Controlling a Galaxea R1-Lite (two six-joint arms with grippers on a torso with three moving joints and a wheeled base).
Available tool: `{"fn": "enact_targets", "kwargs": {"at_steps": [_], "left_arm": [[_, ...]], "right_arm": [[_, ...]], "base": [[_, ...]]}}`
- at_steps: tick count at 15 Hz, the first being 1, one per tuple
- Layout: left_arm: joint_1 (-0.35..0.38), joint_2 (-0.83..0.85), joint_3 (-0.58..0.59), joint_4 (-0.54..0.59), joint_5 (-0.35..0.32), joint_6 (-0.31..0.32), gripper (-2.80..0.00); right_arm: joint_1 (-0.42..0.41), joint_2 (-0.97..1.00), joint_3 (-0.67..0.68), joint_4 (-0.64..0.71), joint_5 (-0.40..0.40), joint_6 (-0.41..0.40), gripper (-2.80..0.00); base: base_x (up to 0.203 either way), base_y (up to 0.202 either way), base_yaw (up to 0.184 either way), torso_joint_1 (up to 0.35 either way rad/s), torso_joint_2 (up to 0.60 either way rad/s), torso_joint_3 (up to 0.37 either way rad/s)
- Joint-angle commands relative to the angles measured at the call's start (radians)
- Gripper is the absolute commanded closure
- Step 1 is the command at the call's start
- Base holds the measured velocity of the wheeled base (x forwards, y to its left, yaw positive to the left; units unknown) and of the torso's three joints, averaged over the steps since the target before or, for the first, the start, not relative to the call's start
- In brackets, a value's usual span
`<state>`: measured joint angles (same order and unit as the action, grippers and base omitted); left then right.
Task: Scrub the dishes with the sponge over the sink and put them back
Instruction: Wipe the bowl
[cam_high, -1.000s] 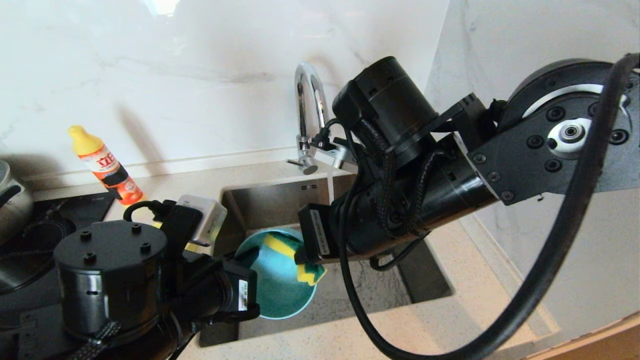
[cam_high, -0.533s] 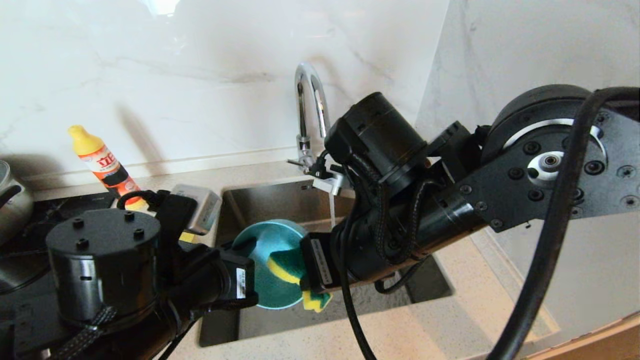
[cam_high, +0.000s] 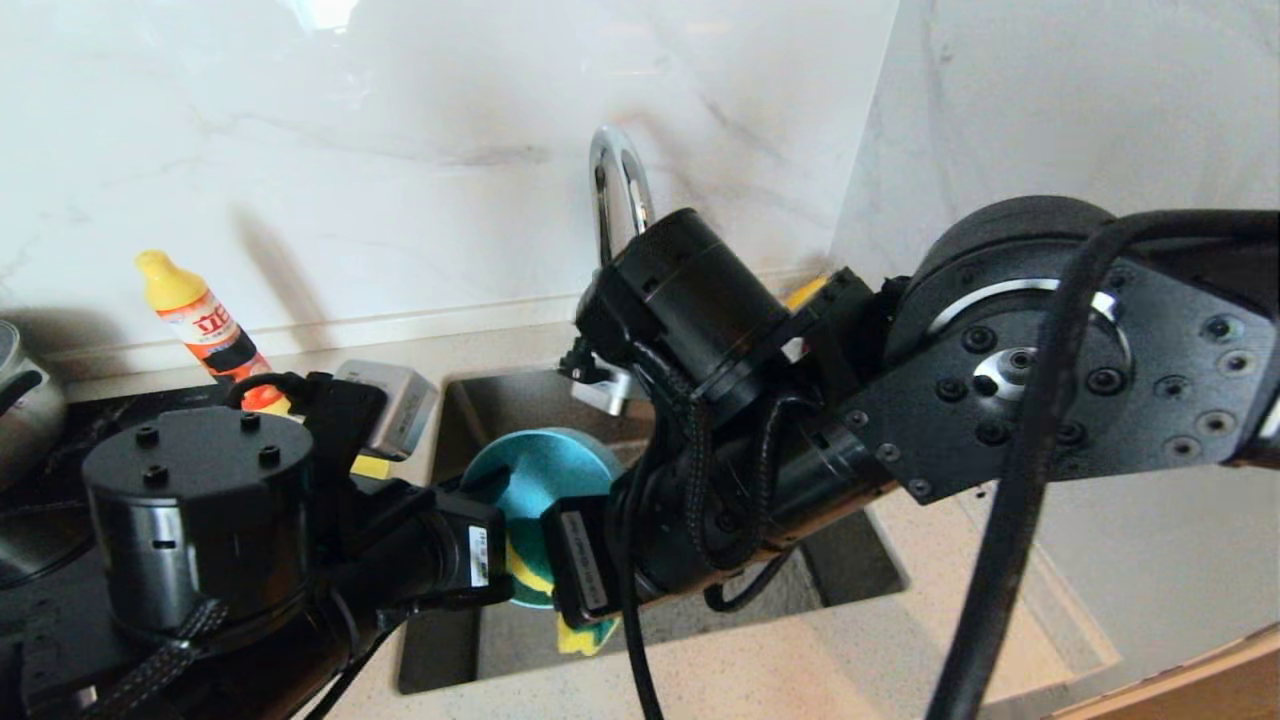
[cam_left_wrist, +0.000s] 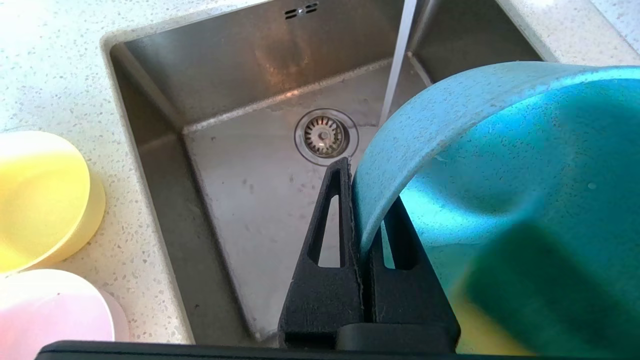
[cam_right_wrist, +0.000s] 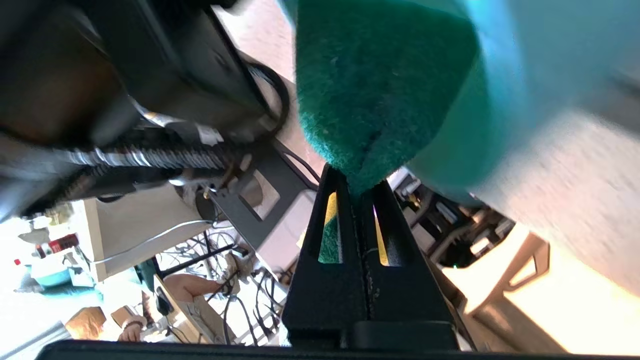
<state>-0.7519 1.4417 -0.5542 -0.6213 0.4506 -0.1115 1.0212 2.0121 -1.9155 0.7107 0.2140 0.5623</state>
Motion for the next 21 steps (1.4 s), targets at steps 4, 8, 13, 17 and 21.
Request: {"fn": "enact_targets", "kwargs": {"at_steps": [4,8,13,17,21], "left_arm": [[0.0,-0.018,0.026,-0.003,0.002,-0.002,0.0],[0.0,-0.016,0.038,-0.003,0.002,-0.001,0.0],[0.002,-0.011,0.029,-0.003,0.003,-0.002,0.0],[0.013,-0.006,0.022,-0.003,0.002,-0.002,0.0],[0.022,0.001,0.015,-0.003,0.002,0.003,0.0]], "right_arm": [[0.0,0.02,-0.022,-0.011,-0.012,0.0,0.0],[-0.087,-0.037,-0.022,-0.02,-0.032,-0.008,0.0],[-0.091,-0.072,0.027,0.01,-0.024,-0.004,0.0],[-0.035,-0.008,0.034,0.007,-0.019,0.0,0.0],[0.007,0.019,-0.008,0.011,-0.02,0.002,0.0]], "base": [[0.0,0.0,0.0,0.0,0.0,0.0],[0.0,0.0,0.0,0.0,0.0,0.0],[0.0,0.0,0.0,0.0,0.0,0.0],[0.0,0.0,0.0,0.0,0.0,0.0],[0.0,0.0,0.0,0.0,0.0,0.0]]}}
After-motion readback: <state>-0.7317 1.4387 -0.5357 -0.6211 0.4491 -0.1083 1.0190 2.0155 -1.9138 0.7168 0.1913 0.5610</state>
